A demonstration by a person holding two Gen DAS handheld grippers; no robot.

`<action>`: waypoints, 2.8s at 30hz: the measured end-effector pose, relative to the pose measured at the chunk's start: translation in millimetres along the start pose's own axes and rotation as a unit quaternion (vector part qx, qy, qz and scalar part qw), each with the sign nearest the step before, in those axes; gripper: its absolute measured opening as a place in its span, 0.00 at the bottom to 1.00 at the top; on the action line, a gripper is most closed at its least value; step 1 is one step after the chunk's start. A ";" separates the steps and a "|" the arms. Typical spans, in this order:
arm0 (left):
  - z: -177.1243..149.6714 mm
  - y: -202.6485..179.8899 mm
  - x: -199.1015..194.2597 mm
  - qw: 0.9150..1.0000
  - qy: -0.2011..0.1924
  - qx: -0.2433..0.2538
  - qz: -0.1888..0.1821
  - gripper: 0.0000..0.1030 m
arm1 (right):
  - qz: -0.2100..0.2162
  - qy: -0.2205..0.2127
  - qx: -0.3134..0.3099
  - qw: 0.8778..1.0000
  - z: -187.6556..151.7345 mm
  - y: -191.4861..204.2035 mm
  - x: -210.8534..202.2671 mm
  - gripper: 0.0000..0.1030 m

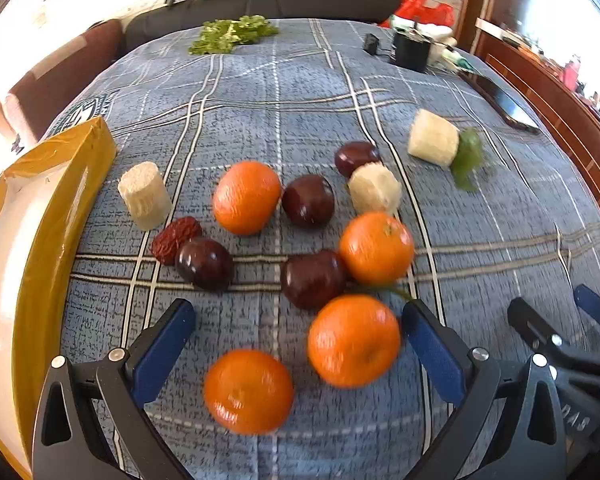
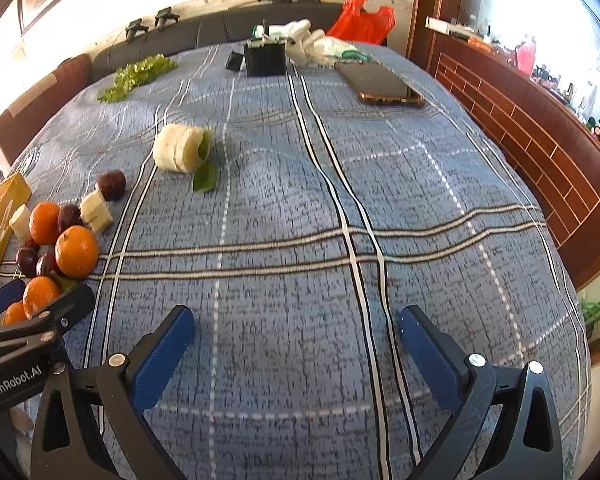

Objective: Organize fruits

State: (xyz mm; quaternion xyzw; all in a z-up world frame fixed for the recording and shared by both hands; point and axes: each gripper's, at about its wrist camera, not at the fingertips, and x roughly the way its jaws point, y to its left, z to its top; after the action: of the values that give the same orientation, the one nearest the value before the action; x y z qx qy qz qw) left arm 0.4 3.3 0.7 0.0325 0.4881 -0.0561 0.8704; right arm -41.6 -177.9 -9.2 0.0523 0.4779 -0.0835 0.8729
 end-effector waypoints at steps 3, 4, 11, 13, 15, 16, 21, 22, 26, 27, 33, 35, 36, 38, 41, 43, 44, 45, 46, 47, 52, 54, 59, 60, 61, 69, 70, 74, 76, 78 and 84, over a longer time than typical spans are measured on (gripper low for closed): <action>-11.4 6.5 -10.8 1.000 -0.002 0.004 -0.025 0.99 | -0.003 0.013 0.010 1.000 -2.5 -4.1 -1.8 1.00; -15.2 11.6 -16.7 0.999 -0.008 -0.004 -0.039 0.92 | -0.001 0.016 0.011 1.000 -3.1 -5.2 -2.0 1.00; -30.2 63.9 -110.9 0.987 -0.149 -0.042 -0.036 0.82 | -0.004 0.018 0.001 1.000 -8.3 -4.3 -9.1 1.00; -32.5 88.3 -151.0 0.979 -0.194 -0.061 -0.022 0.83 | -0.001 0.006 0.000 1.000 -9.6 -2.0 -22.2 0.90; -32.3 106.4 -182.7 0.971 -0.228 -0.076 -0.011 0.83 | 0.011 -0.032 -0.006 0.999 -8.7 3.1 -52.1 0.89; -30.3 115.6 -204.2 0.965 -0.251 -0.079 0.001 0.83 | 0.011 -0.056 -0.010 0.998 -6.6 6.3 -68.7 0.89; -23.7 148.2 -278.9 0.941 -0.323 -0.091 0.039 0.90 | 0.043 -0.200 -0.018 0.979 11.0 20.0 -170.2 0.91; -22.5 151.0 -291.0 0.937 -0.334 -0.091 0.049 0.97 | 0.050 -0.228 -0.018 0.972 13.8 21.3 -187.2 0.94; -17.9 151.4 -300.0 0.936 -0.341 -0.075 0.047 1.00 | 0.118 -0.249 -0.030 0.961 25.5 36.3 -209.4 1.00; -16.3 149.9 -288.7 0.942 -0.326 -0.073 0.030 1.00 | 0.143 -0.222 -0.035 0.964 27.7 41.2 -198.8 1.00; -29.2 140.6 -184.2 0.973 -0.200 -0.100 -0.061 1.00 | 0.220 -0.063 -0.055 0.972 12.5 74.5 -97.5 0.81; -36.3 137.1 -157.4 0.977 -0.173 -0.101 -0.073 0.92 | 0.233 -0.036 -0.057 0.970 6.4 80.4 -70.9 0.74; -37.6 134.5 -146.7 0.979 -0.162 -0.097 -0.081 0.82 | 0.233 -0.033 -0.061 0.970 2.4 82.9 -66.0 0.73; -38.8 128.4 -126.4 0.982 -0.137 -0.088 -0.096 0.70 | 0.228 -0.029 -0.078 0.970 -3.5 88.9 -49.6 0.73; -37.2 123.6 -105.1 0.984 -0.114 -0.084 -0.105 0.68 | 0.225 -0.024 -0.099 0.969 -5.0 100.1 -33.5 0.73; -34.8 120.2 -98.0 0.986 -0.105 -0.080 -0.106 0.68 | 0.233 -0.020 -0.105 0.967 -3.9 101.4 -31.3 0.73; -34.1 118.8 -95.1 0.986 -0.103 -0.078 -0.105 0.68 | 0.235 -0.017 -0.107 0.966 -3.9 104.0 -27.8 0.73; -32.5 118.2 -93.2 0.986 -0.101 -0.076 -0.106 0.68 | 0.238 -0.015 -0.109 0.965 -4.6 105.2 -24.2 0.71; -31.2 116.8 -90.8 0.987 -0.100 -0.073 -0.106 0.68 | 0.242 -0.013 -0.111 0.964 -4.8 106.7 -21.2 0.68; -30.3 115.9 -89.1 0.987 -0.099 -0.070 -0.107 0.68 | 0.246 -0.010 -0.112 0.963 -5.4 108.0 -19.1 0.66; -29.3 107.1 -84.0 0.988 -0.094 -0.056 -0.110 0.68 | 0.276 0.003 -0.101 0.956 -5.3 106.5 -8.5 0.40; -29.7 102.3 -81.2 0.989 -0.090 -0.048 -0.111 0.68 | 0.279 0.000 -0.093 0.956 -5.3 102.3 -8.8 0.40; -30.8 89.5 -71.0 0.990 -0.078 -0.026 -0.111 0.68 | 0.268 -0.018 -0.057 0.962 -1.3 86.5 -10.7 0.40; -31.1 86.5 -68.0 0.991 -0.075 -0.022 -0.112 0.67 | 0.268 -0.019 -0.051 0.962 -0.3 84.3 -10.3 0.40; -31.8 83.0 -64.4 0.991 -0.070 -0.016 -0.114 0.67 | 0.269 -0.017 -0.046 0.962 0.7 81.9 -8.9 0.40; -34.8 53.9 -40.7 0.991 -0.050 0.040 -0.114 0.53 | 0.267 -0.019 -0.031 0.963 3.2 75.1 -6.1 0.40; -34.9 51.4 -36.5 0.991 -0.044 0.044 -0.115 0.51 | 0.268 -0.018 -0.030 0.963 2.9 74.3 -5.9 0.40; -35.9 46.9 -24.9 0.990 -0.028 0.049 -0.128 0.40 | 0.268 -0.013 -0.030 0.963 2.2 74.9 -2.9 0.41; -36.3 44.0 -25.8 0.990 -0.033 0.053 -0.123 0.39 | 0.268 -0.008 -0.029 0.963 1.6 75.9 -0.7 0.41; -36.3 43.3 -25.9 0.990 -0.034 0.055 -0.122 0.33 | 0.268 -0.009 -0.029 0.963 1.3 76.3 -0.8 0.41; -36.7 46.8 -25.7 0.991 -0.039 0.042 -0.118 0.32 | 0.264 -0.012 -0.036 0.964 0.2 78.0 -1.8 0.41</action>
State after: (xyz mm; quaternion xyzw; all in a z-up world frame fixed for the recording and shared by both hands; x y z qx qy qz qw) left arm -37.8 55.5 3.5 0.0092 0.4516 -0.1800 0.8738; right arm -27.2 -101.2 -6.6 0.1445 0.4388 0.1668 0.8711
